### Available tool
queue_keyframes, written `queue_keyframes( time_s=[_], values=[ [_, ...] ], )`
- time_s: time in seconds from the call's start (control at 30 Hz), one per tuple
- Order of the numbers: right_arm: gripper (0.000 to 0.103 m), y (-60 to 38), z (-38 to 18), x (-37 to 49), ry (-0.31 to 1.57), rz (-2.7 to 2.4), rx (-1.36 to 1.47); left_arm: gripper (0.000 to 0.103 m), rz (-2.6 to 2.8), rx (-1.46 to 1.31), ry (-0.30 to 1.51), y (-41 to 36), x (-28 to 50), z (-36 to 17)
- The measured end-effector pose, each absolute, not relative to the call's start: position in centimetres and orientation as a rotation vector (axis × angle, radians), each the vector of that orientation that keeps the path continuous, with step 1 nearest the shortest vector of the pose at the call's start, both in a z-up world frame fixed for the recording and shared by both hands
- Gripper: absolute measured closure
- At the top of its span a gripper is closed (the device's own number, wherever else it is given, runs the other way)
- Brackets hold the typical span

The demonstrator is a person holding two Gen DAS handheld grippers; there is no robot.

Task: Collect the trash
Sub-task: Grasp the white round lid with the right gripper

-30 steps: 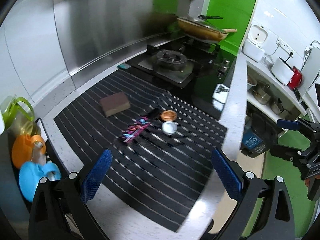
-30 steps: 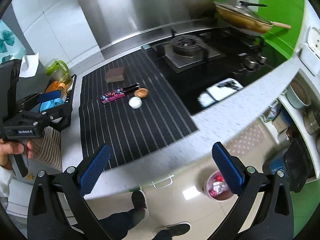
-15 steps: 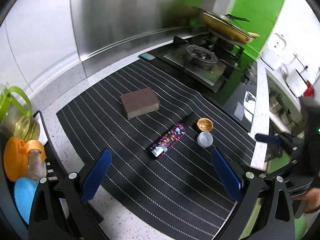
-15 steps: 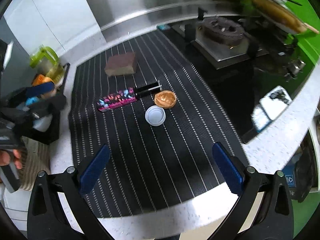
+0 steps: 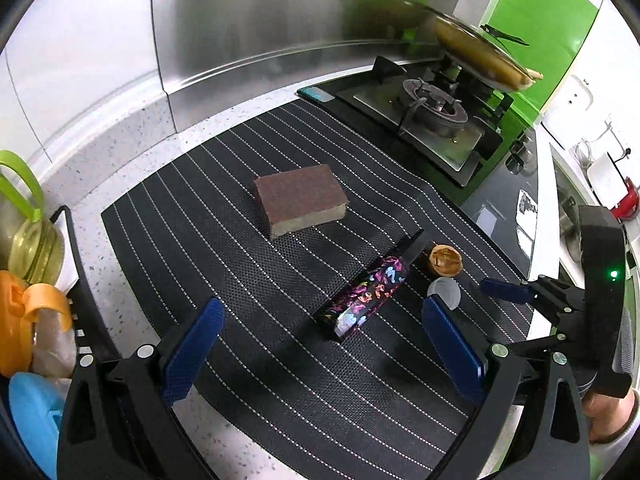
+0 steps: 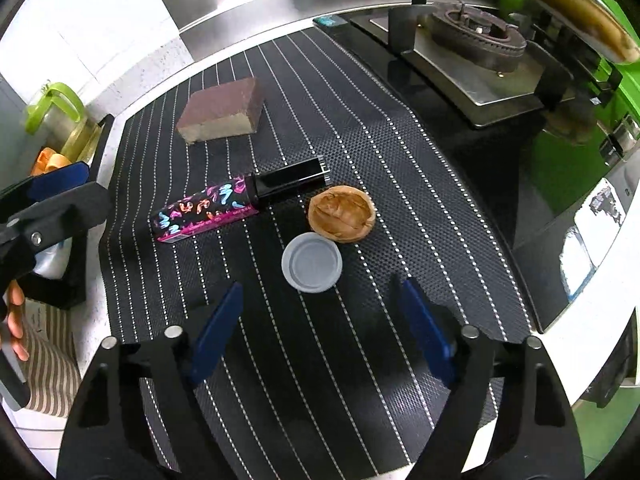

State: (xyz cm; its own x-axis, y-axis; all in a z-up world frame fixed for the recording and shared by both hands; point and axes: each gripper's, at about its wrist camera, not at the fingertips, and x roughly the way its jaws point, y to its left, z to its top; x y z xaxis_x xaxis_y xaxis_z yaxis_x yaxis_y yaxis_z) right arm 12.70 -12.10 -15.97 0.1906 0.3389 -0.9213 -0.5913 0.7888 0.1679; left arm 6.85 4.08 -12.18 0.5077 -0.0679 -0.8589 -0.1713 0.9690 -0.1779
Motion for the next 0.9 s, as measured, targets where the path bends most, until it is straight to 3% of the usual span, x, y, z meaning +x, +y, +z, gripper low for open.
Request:
queue_keyframes(
  time_s=[0.3,0.9],
  values=[
    [0.071,-11.2,-16.2,13.3,1.209,0.652,-0.286,0.007,0.054,-0.269,1.046,4.2,7.1,-12.5],
    [0.071,-14.7,-13.2,13.8,1.244,0.72,-0.252,0.007,-0.029,-0.166,1.057,1.6,9.5,-13.2]
  ],
)
